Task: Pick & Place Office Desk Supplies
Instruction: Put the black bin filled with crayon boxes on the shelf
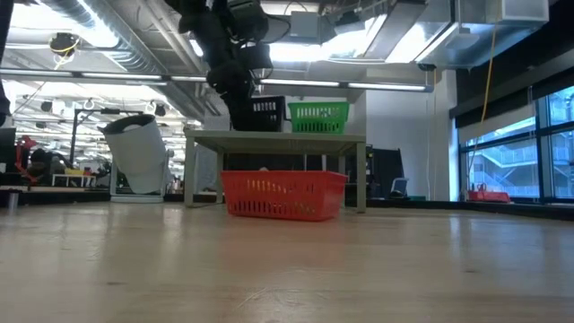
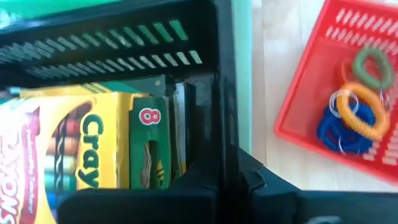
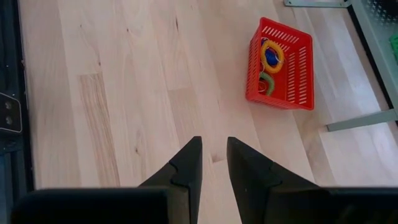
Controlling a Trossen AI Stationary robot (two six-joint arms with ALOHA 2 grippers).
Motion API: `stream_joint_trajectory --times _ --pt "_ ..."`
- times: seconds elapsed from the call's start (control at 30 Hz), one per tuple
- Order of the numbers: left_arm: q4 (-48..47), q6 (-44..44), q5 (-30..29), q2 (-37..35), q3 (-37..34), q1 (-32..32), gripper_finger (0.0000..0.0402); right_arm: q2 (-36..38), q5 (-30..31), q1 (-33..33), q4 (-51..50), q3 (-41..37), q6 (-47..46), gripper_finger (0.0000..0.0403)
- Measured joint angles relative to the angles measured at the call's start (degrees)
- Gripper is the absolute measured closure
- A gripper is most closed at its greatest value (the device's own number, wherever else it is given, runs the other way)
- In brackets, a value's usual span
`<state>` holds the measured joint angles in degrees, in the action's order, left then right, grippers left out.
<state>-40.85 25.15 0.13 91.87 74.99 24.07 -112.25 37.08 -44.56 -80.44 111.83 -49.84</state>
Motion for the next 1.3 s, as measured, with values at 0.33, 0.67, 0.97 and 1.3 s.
stream_joint_trajectory --times 0.33,0.67,0.97,1.3 --pt "-2.1 -1.1 -0.4 4.9 5.1 -1.6 0.0399 0.0 -0.1 0.0 0.0 0.0 -0.5 0.0327" --pt "-2.1 -2.4 -1.1 5.1 5.1 -1.6 0.0399 0.0 -0.4 0.0 0.0 0.0 -0.4 0.0327" --pt "-2.0 -6.1 -2.9 4.8 5.1 -2.0 0.0383 0.0 -0.5 0.0 0.0 0.0 -0.4 0.0327" --pt "-7.4 -9.3 -1.0 4.4 10.8 -2.3 0.0279 0.0 -0.5 0.0 0.2 0.0 -0.4 0.0327"
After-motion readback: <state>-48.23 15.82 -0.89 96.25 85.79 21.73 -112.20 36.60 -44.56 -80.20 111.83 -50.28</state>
